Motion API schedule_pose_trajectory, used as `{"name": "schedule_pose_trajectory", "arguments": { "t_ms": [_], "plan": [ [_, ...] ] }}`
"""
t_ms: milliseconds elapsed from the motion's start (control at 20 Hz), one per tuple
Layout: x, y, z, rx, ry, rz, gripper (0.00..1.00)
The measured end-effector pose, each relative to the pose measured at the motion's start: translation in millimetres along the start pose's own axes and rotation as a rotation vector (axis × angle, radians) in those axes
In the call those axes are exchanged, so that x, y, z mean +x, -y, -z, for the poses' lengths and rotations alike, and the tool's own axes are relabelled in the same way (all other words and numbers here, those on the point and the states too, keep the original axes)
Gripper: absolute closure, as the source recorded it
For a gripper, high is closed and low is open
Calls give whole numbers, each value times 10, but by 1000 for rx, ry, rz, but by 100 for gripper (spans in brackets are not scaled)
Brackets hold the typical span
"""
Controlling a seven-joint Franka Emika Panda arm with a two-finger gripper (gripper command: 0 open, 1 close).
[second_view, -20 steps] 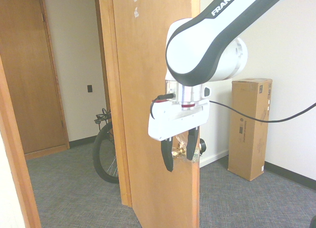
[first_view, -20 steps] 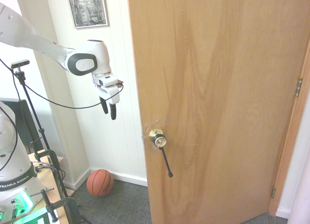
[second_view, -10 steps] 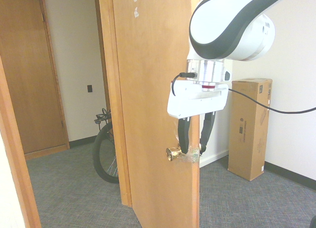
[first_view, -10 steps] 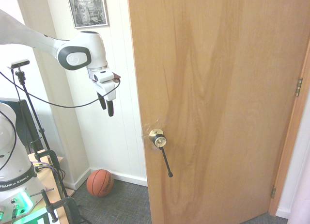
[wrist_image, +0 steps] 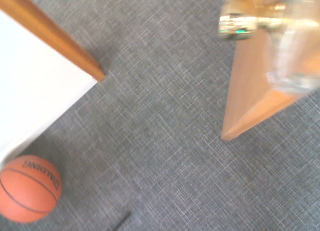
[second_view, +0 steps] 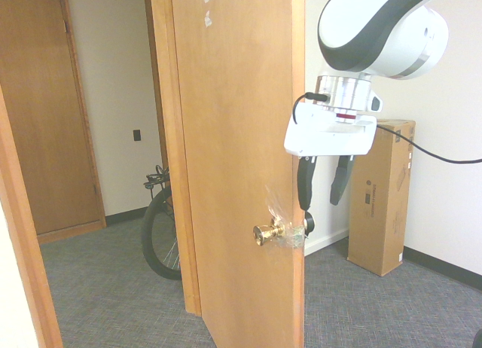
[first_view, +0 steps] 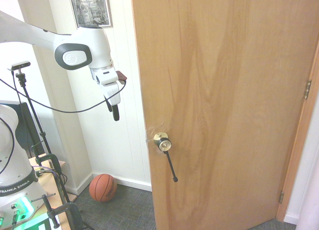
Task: Close the door
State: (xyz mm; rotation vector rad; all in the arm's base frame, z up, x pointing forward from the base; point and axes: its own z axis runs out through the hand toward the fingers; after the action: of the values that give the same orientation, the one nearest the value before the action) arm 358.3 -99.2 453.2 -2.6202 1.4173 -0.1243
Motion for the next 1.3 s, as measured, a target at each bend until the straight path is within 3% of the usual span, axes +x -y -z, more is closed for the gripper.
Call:
{"name": "schedule_pose_trajectory", "arguments": {
  "t_ms": [700,1100,1300],
  "plan": [
    [1157,-1161,255,58,30,-222,0],
    [1893,-859,228,142,39,-361,0],
    [2154,-527,91,236,24,-395,0]
  ]
}}
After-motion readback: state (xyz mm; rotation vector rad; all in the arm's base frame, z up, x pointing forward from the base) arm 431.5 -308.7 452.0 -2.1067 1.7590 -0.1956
